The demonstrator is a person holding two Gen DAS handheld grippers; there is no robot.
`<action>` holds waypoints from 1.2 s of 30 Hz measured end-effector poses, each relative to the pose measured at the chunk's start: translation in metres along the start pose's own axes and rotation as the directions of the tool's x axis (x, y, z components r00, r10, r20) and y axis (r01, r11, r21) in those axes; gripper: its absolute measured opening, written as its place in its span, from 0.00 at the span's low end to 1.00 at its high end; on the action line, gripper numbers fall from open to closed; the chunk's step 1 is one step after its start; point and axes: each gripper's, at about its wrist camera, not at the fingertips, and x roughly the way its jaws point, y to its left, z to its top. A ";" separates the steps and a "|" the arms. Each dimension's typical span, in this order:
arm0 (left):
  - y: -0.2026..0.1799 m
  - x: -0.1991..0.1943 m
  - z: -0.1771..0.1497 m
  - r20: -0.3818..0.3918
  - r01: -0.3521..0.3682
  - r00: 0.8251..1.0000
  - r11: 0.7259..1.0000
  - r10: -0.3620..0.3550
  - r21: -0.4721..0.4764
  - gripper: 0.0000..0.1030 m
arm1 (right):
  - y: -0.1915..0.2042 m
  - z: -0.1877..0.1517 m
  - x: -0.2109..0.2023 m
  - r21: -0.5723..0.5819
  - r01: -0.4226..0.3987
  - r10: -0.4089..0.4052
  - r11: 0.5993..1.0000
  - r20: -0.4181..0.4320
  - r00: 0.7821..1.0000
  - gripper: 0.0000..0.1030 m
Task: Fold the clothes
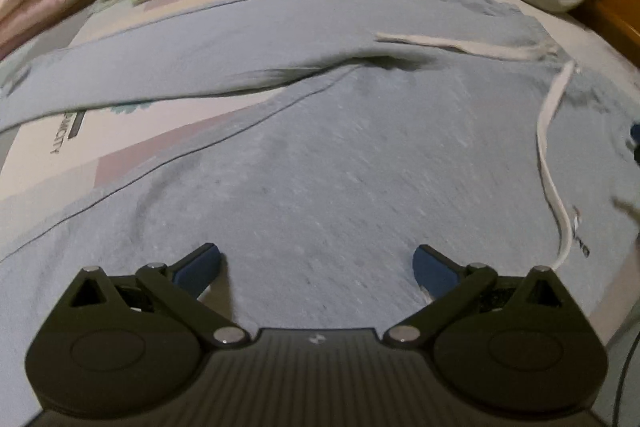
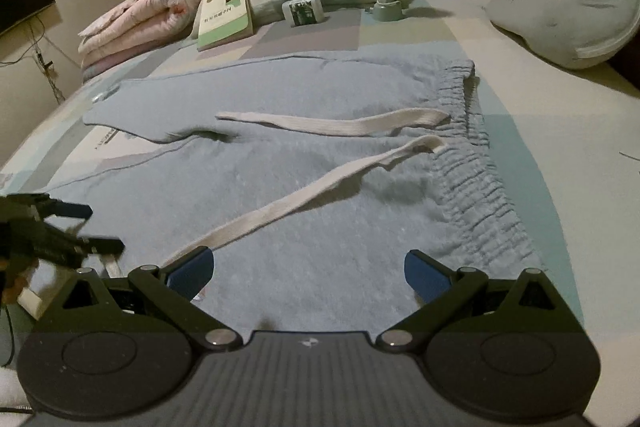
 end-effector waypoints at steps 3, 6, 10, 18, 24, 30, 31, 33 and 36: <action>-0.003 -0.008 0.009 0.022 0.032 0.999 0.999 -0.032 0.005 0.99 | -0.015 0.009 0.000 0.019 -0.022 0.023 1.000 -0.003 1.000 1.00; -0.016 -0.015 0.017 0.039 0.095 0.995 0.995 -0.096 0.027 0.99 | -0.033 0.029 0.000 0.044 -0.044 0.044 0.998 0.008 0.999 1.00; -0.043 -0.018 0.026 0.059 0.155 0.985 0.981 -0.163 0.117 0.99 | -0.059 0.059 0.004 0.065 -0.073 0.071 0.995 0.024 0.997 1.00; -0.063 -0.006 0.038 0.067 0.187 0.977 0.966 -0.201 0.180 0.99 | -0.100 0.108 0.040 0.141 -0.115 0.115 0.983 0.006 0.993 1.00; -0.065 0.005 0.044 0.061 0.174 0.980 0.968 -0.188 0.183 0.99 | -0.125 0.140 0.073 0.199 -0.145 0.150 0.969 -0.011 0.989 1.00; -0.064 0.015 0.043 0.038 0.170 0.983 0.969 -0.180 0.180 0.99 | -0.162 0.158 0.104 0.293 -0.138 0.158 0.946 -0.048 0.986 1.00; -0.063 0.016 0.044 0.036 0.172 0.983 0.969 -0.181 0.179 0.99 | -0.169 0.157 0.109 0.316 -0.144 0.169 0.938 -0.054 0.984 1.00; -0.064 0.020 0.044 0.031 0.178 0.982 0.968 -0.186 0.175 0.99 | -0.180 0.154 0.116 0.364 -0.177 0.210 0.914 -0.053 0.976 1.00; -0.064 0.024 0.044 0.026 0.177 0.983 0.969 -0.184 0.172 0.99 | -0.194 0.148 0.123 0.429 -0.251 0.288 0.868 -0.023 0.957 1.00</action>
